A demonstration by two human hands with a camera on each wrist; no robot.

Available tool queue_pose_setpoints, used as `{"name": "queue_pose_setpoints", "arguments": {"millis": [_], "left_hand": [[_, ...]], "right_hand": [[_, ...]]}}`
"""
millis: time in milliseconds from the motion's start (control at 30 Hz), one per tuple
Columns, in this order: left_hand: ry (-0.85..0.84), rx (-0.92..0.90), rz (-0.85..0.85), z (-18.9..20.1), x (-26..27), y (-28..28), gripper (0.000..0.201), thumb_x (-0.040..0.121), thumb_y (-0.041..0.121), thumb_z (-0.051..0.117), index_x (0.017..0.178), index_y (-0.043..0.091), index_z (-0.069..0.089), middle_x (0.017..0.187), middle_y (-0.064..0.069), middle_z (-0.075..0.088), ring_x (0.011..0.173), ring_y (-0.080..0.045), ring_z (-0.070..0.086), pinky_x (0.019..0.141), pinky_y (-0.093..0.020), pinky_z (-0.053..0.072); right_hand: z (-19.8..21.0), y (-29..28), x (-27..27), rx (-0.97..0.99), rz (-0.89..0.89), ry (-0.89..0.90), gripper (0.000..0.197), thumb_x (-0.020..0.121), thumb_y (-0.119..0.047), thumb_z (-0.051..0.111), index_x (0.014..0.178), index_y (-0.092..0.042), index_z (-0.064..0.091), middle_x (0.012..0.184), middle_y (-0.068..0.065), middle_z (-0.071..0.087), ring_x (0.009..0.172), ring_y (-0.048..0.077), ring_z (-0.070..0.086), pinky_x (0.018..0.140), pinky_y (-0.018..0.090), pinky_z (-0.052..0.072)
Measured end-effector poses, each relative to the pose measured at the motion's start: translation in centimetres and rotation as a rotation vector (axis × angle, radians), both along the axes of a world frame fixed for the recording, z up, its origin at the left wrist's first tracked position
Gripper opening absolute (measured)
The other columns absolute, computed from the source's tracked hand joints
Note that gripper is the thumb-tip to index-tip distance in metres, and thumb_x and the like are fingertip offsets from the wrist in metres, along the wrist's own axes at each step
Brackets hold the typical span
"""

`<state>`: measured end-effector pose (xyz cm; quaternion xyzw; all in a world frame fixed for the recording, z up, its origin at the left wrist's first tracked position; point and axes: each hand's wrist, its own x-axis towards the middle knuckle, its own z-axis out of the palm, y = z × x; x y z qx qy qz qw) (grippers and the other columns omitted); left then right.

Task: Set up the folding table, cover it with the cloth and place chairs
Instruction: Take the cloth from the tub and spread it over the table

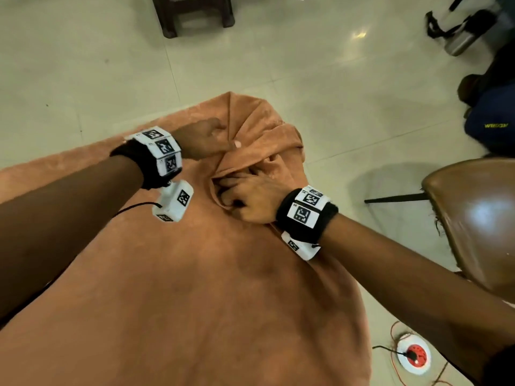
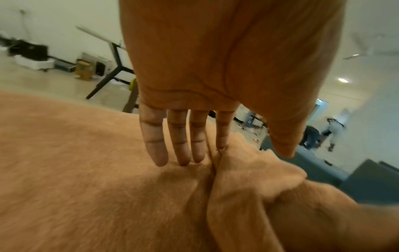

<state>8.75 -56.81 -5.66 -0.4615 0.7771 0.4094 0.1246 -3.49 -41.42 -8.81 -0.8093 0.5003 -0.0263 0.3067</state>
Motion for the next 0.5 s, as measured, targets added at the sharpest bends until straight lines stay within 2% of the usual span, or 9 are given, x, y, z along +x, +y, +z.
{"name": "queue_pose_setpoints", "arguments": {"millis": [67, 133, 167, 233, 300, 333, 400, 433, 500], "left_hand": [[-0.055, -0.166, -0.226, -0.4, -1.2, 1.4, 0.057, 0.083, 0.064, 0.063, 0.117, 0.018, 0.06, 0.107, 0.0, 0.064, 0.095, -0.02, 0.058, 0.081, -0.03, 0.042], [-0.061, -0.309, -0.341, -0.9, -3.0, 2.4, 0.053, 0.082, 0.065, 0.063, 0.094, 0.014, 0.06, 0.085, -0.003, 0.065, 0.079, -0.025, 0.061, 0.065, -0.031, 0.041], [-0.103, -0.386, -0.388, -1.0, -4.0, 2.9, 0.051, 0.085, 0.06, 0.063, 0.092, 0.01, 0.06, 0.083, -0.006, 0.065, 0.078, -0.029, 0.062, 0.063, -0.032, 0.041], [-0.168, -0.5, -0.447, -1.2, -5.4, 3.5, 0.035, 0.094, 0.04, 0.059, 0.099, 0.006, 0.062, 0.096, -0.014, 0.067, 0.09, -0.035, 0.063, 0.067, -0.033, 0.039], [-0.094, -0.424, -0.35, -1.4, -6.2, 3.3, 0.017, 0.097, 0.028, 0.053, 0.096, 0.013, 0.06, 0.102, -0.015, 0.067, 0.092, -0.033, 0.06, 0.071, -0.03, 0.036], [0.027, -0.324, -0.243, -1.3, -6.3, 2.9, 0.012, 0.098, 0.024, 0.052, 0.089, 0.017, 0.057, 0.095, -0.011, 0.066, 0.085, -0.028, 0.058, 0.071, -0.028, 0.036], [0.332, -0.075, 0.061, -0.8, -6.2, 2.1, 0.023, 0.098, 0.018, 0.055, 0.075, 0.019, 0.051, 0.073, 0.0, 0.055, 0.067, -0.015, 0.049, 0.063, -0.025, 0.035], [0.466, 0.001, 0.194, -0.3, -5.7, 1.7, 0.027, 0.097, 0.016, 0.056, 0.071, 0.02, 0.049, 0.065, 0.004, 0.049, 0.06, -0.01, 0.043, 0.059, -0.024, 0.034], [0.636, 0.103, 0.295, 1.1, -4.8, 1.6, 0.031, 0.099, 0.014, 0.054, 0.069, 0.02, 0.047, 0.058, 0.009, 0.046, 0.053, -0.005, 0.04, 0.053, -0.022, 0.035]], "right_hand": [[-0.9, 0.8, -0.5, -0.025, -0.021, -0.076, 0.017, 0.081, -0.031, 0.061, 0.09, -0.019, 0.068, 0.131, 0.0, 0.059, 0.119, 0.025, 0.052, 0.093, 0.044, 0.045], [-1.3, 1.7, -1.0, -0.034, -0.068, -0.154, 0.015, 0.083, -0.026, 0.066, 0.092, -0.014, 0.068, 0.122, 0.001, 0.061, 0.111, 0.022, 0.054, 0.089, 0.038, 0.046], [-1.5, 2.0, -1.3, -0.019, -0.089, -0.185, 0.017, 0.085, -0.026, 0.065, 0.094, -0.012, 0.068, 0.119, 0.001, 0.062, 0.108, 0.022, 0.055, 0.089, 0.037, 0.045], [-1.8, 2.2, -2.0, -0.011, -0.129, -0.234, 0.022, 0.087, -0.03, 0.061, 0.1, -0.015, 0.07, 0.113, -0.003, 0.066, 0.103, 0.02, 0.059, 0.09, 0.04, 0.047], [-1.8, 2.1, -3.1, -0.16, -0.231, -0.251, 0.021, 0.088, -0.039, 0.059, 0.101, -0.028, 0.072, 0.106, -0.013, 0.07, 0.096, 0.016, 0.063, 0.088, 0.041, 0.048], [-1.7, 2.0, -3.9, -0.231, -0.347, -0.291, 0.019, 0.088, -0.039, 0.061, 0.1, -0.029, 0.072, 0.101, -0.014, 0.071, 0.092, 0.015, 0.063, 0.087, 0.038, 0.048], [-1.5, 1.8, -6.0, -0.329, -0.692, -0.389, 0.014, 0.085, -0.028, 0.067, 0.099, -0.027, 0.071, 0.096, -0.013, 0.07, 0.085, 0.01, 0.063, 0.081, 0.032, 0.051], [-1.5, 1.4, -7.4, -0.37, -0.884, -0.404, 0.02, 0.083, -0.025, 0.067, 0.102, -0.03, 0.068, 0.097, -0.013, 0.068, 0.082, 0.009, 0.063, 0.078, 0.034, 0.054], [-2.0, 0.4, -10.5, -0.302, -1.134, -0.376, 0.046, 0.078, -0.021, 0.069, 0.121, -0.034, 0.059, 0.11, -0.007, 0.063, 0.088, 0.011, 0.064, 0.08, 0.036, 0.056]]}}
